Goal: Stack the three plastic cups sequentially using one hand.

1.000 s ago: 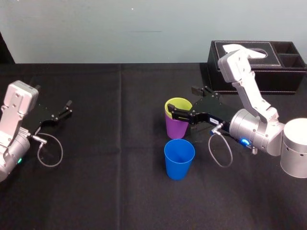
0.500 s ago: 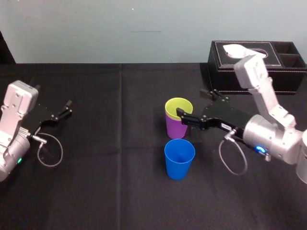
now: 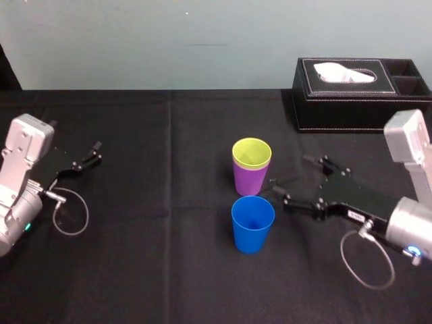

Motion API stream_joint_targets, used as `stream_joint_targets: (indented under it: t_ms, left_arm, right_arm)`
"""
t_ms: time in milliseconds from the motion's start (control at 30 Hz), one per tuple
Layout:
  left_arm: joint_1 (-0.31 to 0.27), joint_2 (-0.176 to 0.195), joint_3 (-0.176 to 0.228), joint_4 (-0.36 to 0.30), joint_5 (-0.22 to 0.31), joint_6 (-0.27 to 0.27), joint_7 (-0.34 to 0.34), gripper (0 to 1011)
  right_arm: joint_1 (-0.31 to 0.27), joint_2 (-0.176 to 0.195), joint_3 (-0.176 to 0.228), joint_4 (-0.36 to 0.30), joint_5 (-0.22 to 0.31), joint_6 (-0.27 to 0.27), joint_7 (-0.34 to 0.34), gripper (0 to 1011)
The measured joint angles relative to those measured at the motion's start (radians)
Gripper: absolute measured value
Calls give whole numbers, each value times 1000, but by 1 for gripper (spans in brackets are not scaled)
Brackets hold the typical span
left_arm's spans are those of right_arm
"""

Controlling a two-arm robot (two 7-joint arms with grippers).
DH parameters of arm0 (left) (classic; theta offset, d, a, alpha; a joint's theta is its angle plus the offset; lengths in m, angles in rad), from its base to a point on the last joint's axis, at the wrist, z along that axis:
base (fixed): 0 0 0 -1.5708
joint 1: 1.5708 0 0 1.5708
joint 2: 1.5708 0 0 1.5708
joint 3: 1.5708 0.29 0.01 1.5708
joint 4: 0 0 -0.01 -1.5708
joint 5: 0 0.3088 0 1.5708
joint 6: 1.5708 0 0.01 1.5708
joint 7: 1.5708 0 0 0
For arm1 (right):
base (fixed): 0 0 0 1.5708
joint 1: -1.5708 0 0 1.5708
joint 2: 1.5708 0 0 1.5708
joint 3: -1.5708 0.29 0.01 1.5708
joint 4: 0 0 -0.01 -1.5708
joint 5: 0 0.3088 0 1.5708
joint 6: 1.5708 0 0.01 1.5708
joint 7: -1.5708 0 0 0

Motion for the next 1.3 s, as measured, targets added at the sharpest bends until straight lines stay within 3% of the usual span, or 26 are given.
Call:
stream_joint_targets:
  t_ms: [233,433,833,1300]
  left_arm:
    - [0,0,0,0,0,0,0,1012]
    - [0,0,0,0,0,0,0,1011]
    - [0,0,0,0,0,0,0,1011]
    - [0,0,0,0,0,0,0,1011]
  right_arm:
    - [-70,67,-6,-18,6,-52,29,1003]
    - [-93,92,-31,-9,-1,-70,35,1003]
    - [-68,81,-91,34,-31,-72,37,1003]
    - [-19,54,-133,64,-46,-64,41,1003]
